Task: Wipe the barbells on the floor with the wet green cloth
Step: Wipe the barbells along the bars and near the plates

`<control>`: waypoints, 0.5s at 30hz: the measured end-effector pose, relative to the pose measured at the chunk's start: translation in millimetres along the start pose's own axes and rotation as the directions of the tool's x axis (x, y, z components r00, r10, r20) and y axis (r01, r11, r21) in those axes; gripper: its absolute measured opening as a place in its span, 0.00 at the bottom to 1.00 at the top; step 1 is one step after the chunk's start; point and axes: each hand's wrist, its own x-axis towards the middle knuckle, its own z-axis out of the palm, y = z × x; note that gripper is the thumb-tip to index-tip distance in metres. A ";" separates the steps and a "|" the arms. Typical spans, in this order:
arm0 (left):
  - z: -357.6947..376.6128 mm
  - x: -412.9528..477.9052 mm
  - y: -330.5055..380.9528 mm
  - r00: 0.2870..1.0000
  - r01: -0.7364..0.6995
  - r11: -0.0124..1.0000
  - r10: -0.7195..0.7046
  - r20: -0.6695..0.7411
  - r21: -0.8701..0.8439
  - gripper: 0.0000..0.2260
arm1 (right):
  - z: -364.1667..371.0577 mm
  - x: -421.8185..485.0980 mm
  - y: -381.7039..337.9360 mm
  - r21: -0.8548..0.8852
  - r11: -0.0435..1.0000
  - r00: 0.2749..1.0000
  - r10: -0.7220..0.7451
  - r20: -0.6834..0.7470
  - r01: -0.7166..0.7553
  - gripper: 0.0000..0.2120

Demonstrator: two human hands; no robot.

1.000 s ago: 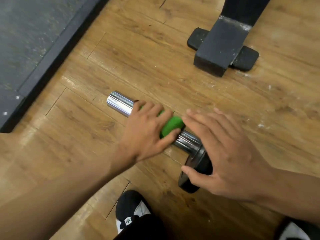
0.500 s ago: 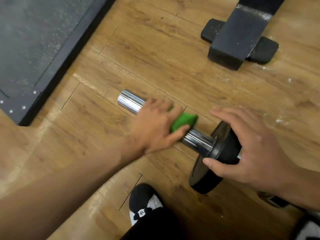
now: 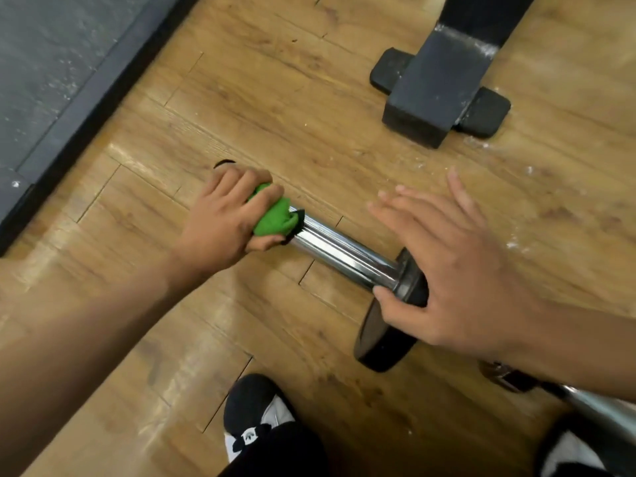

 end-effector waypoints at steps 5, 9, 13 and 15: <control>15.4 39.9 44.4 0.981 0.192 0.981 -0.192 -0.008 -0.018 0.28 | -2.7 -5.1 -1.8 -0.025 1.000 0.998 -0.020 -0.060 0.018 0.24; 25.3 53.4 69.2 0.998 -0.060 0.998 0.060 -0.012 -0.004 0.27 | -4.0 2.6 25.5 -0.049 0.983 0.982 -0.178 -0.060 0.175 0.20; 29.7 66.1 25.9 0.991 -0.121 0.993 0.122 -0.048 0.014 0.32 | -10.9 13.0 36.0 0.010 1.000 0.987 0.012 -0.158 -0.010 0.22; 28.2 69.7 5.5 0.998 -0.024 1.000 0.024 -0.058 0.010 0.35 | -7.9 10.0 28.6 0.116 0.989 0.973 0.118 -0.199 -0.096 0.23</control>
